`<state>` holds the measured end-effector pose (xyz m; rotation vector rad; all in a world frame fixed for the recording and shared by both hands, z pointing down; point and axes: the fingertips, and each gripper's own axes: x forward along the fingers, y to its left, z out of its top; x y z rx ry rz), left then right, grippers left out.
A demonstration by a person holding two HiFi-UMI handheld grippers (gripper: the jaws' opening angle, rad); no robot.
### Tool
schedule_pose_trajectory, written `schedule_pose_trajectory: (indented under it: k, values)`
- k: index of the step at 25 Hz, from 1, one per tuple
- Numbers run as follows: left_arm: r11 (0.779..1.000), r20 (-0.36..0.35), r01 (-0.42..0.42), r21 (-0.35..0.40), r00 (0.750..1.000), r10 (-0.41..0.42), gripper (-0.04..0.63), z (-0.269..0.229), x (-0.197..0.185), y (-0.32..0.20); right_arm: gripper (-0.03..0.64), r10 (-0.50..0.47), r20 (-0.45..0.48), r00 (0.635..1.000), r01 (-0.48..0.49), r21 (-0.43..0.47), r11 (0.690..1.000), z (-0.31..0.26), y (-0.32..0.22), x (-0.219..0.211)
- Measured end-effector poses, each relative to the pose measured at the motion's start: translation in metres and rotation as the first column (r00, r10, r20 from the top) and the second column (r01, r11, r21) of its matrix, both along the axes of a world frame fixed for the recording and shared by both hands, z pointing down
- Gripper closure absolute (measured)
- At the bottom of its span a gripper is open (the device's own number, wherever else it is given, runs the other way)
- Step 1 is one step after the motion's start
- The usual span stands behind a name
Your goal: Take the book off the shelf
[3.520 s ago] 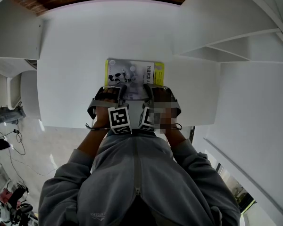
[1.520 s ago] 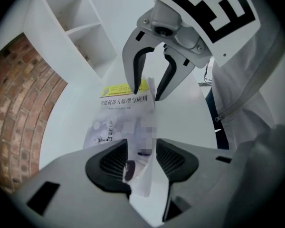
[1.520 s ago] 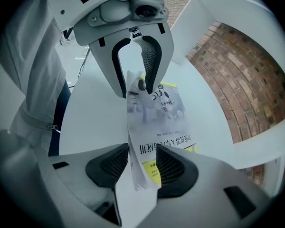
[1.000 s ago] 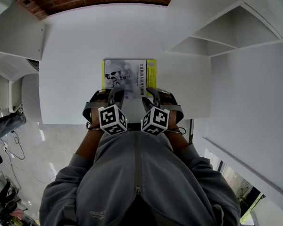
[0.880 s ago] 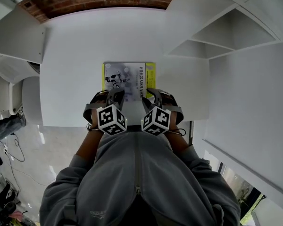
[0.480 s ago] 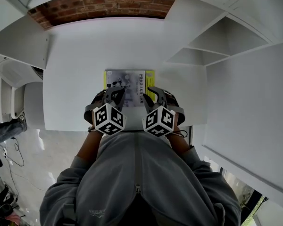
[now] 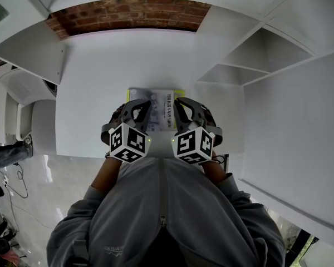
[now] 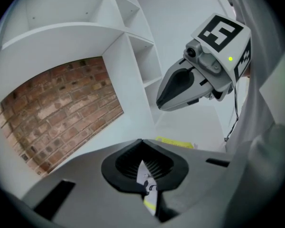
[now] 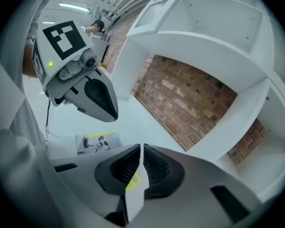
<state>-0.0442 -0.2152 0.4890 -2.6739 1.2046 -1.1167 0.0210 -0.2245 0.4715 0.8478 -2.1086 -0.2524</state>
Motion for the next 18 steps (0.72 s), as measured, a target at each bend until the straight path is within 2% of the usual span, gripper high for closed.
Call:
schedule_pose_trajectory:
  k: [12, 18]
  values:
    - [0.988, -0.132, 0.100, 0.122, 0.988, -0.083, 0.588, -0.056, -0.012, -0.012, 0.589, 0.054, 0.181, 0.982, -0.071, 0.090, 0.993, -0.057, -0.013, -0.005]
    - [0.973, -0.258, 0.165, 0.163, 0.959, -0.120, 0.588, -0.082, -0.012, -0.013, 0.589, 0.076, 0.296, 0.952, -0.125, 0.150, 0.981, -0.086, -0.016, -0.001]
